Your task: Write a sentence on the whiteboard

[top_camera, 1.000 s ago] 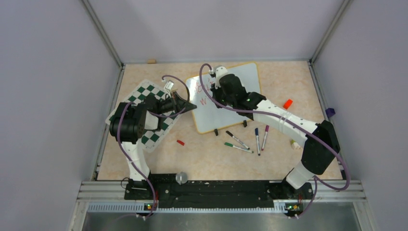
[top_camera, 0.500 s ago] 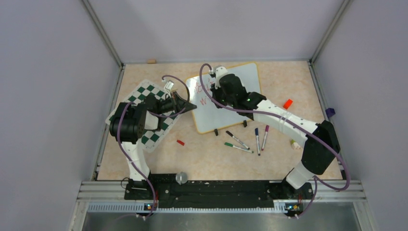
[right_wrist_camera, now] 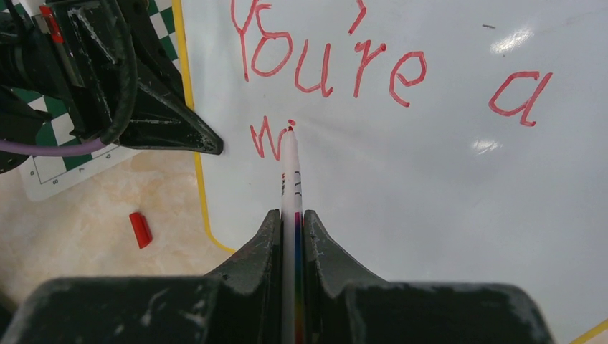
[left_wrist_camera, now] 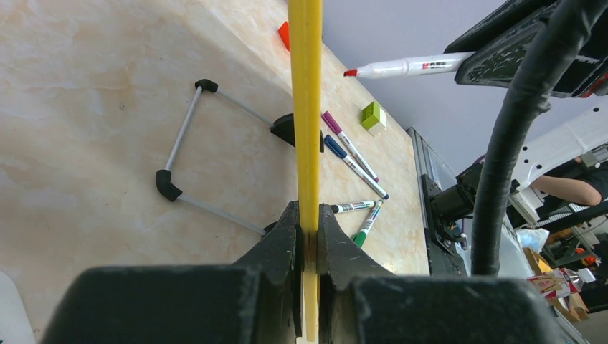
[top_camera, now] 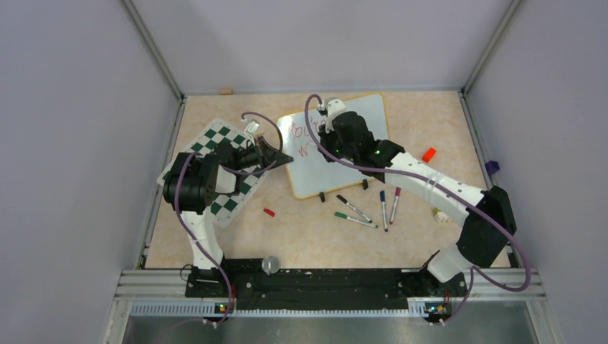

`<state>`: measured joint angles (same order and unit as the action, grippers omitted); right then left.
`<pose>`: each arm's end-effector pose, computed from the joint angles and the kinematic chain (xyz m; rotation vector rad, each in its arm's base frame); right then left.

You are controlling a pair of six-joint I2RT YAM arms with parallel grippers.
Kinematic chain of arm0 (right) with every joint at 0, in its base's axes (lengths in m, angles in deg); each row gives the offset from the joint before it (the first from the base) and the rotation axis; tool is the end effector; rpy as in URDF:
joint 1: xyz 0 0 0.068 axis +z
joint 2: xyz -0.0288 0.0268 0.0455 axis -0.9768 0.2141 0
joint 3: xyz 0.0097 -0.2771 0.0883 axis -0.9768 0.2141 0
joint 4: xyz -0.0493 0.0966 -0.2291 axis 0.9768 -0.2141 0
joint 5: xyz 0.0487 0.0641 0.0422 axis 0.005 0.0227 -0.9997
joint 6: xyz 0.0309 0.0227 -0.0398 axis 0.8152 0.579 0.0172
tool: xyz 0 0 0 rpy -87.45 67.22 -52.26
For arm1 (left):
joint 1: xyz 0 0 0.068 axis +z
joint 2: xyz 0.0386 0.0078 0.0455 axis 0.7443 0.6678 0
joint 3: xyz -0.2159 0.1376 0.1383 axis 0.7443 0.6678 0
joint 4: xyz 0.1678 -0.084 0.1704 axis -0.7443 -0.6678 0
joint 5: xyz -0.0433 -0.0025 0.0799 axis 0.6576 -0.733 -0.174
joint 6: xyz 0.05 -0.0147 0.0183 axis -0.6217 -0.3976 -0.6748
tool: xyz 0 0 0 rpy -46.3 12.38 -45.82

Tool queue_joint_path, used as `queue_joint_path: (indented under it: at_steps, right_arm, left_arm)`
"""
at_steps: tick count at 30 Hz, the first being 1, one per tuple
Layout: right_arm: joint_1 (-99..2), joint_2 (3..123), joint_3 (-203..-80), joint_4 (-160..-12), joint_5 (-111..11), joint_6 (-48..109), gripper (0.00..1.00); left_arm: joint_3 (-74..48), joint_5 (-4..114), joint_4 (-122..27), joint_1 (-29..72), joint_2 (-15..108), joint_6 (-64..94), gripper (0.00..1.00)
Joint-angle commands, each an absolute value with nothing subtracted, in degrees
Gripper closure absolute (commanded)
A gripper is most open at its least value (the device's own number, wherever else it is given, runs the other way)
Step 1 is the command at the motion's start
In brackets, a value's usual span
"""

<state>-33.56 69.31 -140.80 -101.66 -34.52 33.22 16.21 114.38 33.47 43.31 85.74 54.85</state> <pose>0.2543 0.2392 0.3491 -0.5420 2.0268 0.4327 0.3525 -0.0644 0.1813 0.4723 1.6529 -1.5537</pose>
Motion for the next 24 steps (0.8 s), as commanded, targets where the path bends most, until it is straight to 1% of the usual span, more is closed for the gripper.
queue_joint_path:
  at_steps: [1,24]
  right_arm:
    - [-33.9,68.6,-140.1,-100.8,-34.2,34.6,1.0]
    - [-34.0,72.4,-141.7,-99.6,-34.1,34.2,1.0]
  left_arm:
    - [15.5,113.8,37.8,43.9,83.7,52.0,1.0]
    - [15.6,113.9,38.2,43.9,83.7,52.3,1.0]
